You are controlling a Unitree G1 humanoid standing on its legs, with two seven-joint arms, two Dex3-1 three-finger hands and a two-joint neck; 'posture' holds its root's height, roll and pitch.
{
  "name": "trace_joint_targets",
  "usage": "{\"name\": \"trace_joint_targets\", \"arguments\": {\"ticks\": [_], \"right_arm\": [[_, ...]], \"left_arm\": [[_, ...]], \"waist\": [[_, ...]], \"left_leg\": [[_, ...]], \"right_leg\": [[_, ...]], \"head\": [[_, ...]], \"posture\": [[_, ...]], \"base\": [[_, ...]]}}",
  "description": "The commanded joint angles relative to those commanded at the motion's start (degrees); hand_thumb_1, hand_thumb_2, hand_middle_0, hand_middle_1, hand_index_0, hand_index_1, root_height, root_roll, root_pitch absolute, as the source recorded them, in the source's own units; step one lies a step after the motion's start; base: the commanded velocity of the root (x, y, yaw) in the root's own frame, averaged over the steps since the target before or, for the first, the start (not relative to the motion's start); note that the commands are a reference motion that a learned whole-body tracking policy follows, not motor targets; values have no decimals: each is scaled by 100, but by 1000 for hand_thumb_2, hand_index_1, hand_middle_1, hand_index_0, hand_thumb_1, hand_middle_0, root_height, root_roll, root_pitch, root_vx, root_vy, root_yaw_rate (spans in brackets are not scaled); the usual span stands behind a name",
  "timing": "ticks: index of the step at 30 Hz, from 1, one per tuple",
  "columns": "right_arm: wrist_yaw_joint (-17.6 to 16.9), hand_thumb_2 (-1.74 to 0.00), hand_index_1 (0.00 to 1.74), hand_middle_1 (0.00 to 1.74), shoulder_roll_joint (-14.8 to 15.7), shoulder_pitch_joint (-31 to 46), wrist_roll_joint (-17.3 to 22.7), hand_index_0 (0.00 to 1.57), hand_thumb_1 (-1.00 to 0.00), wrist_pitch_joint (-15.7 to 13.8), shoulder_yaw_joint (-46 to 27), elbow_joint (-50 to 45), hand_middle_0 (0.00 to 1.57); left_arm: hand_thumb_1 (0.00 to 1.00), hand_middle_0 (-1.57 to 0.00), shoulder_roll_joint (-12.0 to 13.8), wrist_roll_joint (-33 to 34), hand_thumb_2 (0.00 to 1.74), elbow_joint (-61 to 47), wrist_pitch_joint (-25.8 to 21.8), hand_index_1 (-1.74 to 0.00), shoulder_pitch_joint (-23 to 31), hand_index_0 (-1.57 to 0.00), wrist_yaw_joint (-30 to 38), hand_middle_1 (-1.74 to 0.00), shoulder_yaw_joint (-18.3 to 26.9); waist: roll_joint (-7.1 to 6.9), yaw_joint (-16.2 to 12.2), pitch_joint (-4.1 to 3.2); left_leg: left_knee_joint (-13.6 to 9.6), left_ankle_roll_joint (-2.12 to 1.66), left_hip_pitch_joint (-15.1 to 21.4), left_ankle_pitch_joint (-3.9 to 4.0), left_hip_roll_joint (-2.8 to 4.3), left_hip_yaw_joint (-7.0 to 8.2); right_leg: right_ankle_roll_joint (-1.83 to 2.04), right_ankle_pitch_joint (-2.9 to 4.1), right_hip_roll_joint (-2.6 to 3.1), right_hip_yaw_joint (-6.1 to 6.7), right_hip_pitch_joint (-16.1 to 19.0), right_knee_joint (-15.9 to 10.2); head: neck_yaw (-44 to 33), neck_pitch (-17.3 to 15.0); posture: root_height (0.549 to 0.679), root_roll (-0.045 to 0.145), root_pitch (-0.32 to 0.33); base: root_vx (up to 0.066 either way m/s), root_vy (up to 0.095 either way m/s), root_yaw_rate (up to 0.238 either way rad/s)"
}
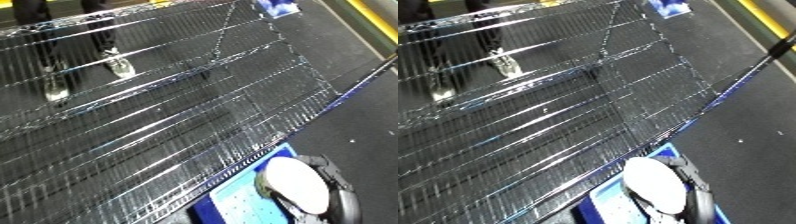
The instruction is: Pick up the object and place it into the box
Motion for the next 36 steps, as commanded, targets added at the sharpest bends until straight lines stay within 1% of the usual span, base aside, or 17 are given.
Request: {"name": "trace_joint_targets", "arguments": {"ticks": [2,4,6,8,10,15,21,23,27,29,32,36], "right_arm": [[98,-1479,1479,1479,-25,175,358,1334,-850,-129,-156,133,1334],[175,-1479,1479,1479,0,294,746,1334,-850,-249,-272,310,1334],[264,-1479,1479,1479,13,376,1117,1334,-850,-368,-348,546,1334],[377,-1479,1479,1479,-9,421,1431,1334,-850,-488,-395,808,1334],[478,-1479,1479,1479,-54,444,1661,1334,-850,-602,-436,1141,1334],[645,-1044,1044,1044,-244,403,1873,942,-600,-784,-442,2042,942],[974,-522,522,522,-469,306,2251,471,-300,-919,-417,2985,471],[1068,-348,348,348,-528,271,2344,314,-200,-935,-414,3246,314],[1165,0,0,0,-594,226,2430,0,0,-935,-372,3554,0],[1202,0,0,0,-601,208,2435,0,0,-949,-349,3640,0],[1245,0,0,0,-602,187,2397,0,0,-938,-326,3700,0],[1417,0,0,0,-584,196,2417,0,0,-827,-301,3624,0]], "left_arm": [[1000,-1570,-31,-46,1740,49,-99,-1740,55,-1570,-7,-1740,0],[1000,-1570,-55,-90,1740,104,-166,-1740,74,-1570,-24,-1740,-20],[1000,-1570,-74,-131,1740,163,-221,-1740,68,-1570,-44,-1740,-72],[1000,-1570,-83,-166,1740,215,-266,-1740,54,-1570,-64,-1740,-134],[1000,-1570,-88,-205,1740,259,-306,-1740,31,-1570,-78,-1740,-203],[1000,-1570,-74,-269,1740,353,-372,-1740,-83,-1570,-66,-1740,-365],[1000,-1570,-20,-372,1740,425,-385,-1740,-184,-1570,-87,-1740,-480],[1000,-1570,0,-407,1740,432,-368,-1740,-209,-1570,-97,-1740,-508],[1000,-1570,22,-463,1740,409,-334,-1740,-245,-1570,-55,-1740,-569],[1000,-1570,29,-486,1740,398,-316,-1740,-263,-1570,-26,-1740,-589],[1000,-1570,37,-514,1740,415,-288,-1740,-283,-1570,-14,-1740,-597],[1000,-1570,43,-536,1740,430,-261,-1740,-276,-1570,-23,-1740,-580]], "waist": [[80,-93,0],[146,-161,0],[203,-214,0],[253,-251,0],[303,-283,0],[399,-321,0],[482,-311,0],[502,-304,0],[527,-287,0],[530,-275,0],[520,-260,0],[499,-239,0]], "left_leg": [[0,-13,55,-30,-7,48],[7,-21,90,-57,-12,84],[10,-22,115,-81,-24,115],[12,-16,133,-102,-40,141],[20,-6,146,-126,-63,165],[41,7,160,-149,-102,181],[89,21,180,-170,-145,148],[75,22,200,-159,-158,137],[13,9,224,-97,-169,106],[-15,6,229,-71,-170,94],[-32,11,231,-50,-170,79],[-40,16,215,-37,-176,57]], "right_leg": [[-6,-31,-28,24,9,11],[-4,-41,-60,41,8,6],[2,-38,-92,57,7,-18],[7,-29,-111,73,6,-46],[13,-10,-125,94,3,-83],[22,47,-157,132,6,-184],[11,71,-187,146,32,-222],[7,79,-195,142,55,-244],[3,95,-199,141,80,-279],[2,105,-197,140,82,-288],[-4,115,-189,139,84,-286],[-10,123,-179,141,74,-270]], "head": [[104,22],[226,18],[405,21],[505,8],[625,-56],[889,-217],[1080,-327],[1099,-364],[1081,-415],[1091,-466],[1054,-539],[989,-660]], "posture": [[641,92,150],[641,97,149],[641,102,149],[642,105,149],[643,108,150],[644,112,152],[645,116,146],[646,117,145],[646,118,143],[646,117,143],[646,117,142],[646,116,142]], "base": [[11,143,-205],[3,104,-171],[-1,81,-139],[-3,55,-104],[-10,44,-100],[-9,21,-73],[0,-3,-25],[2,-5,4],[2,-2,14],[-7,-7,35],[-3,-12,45],[3,-11,48]]}}
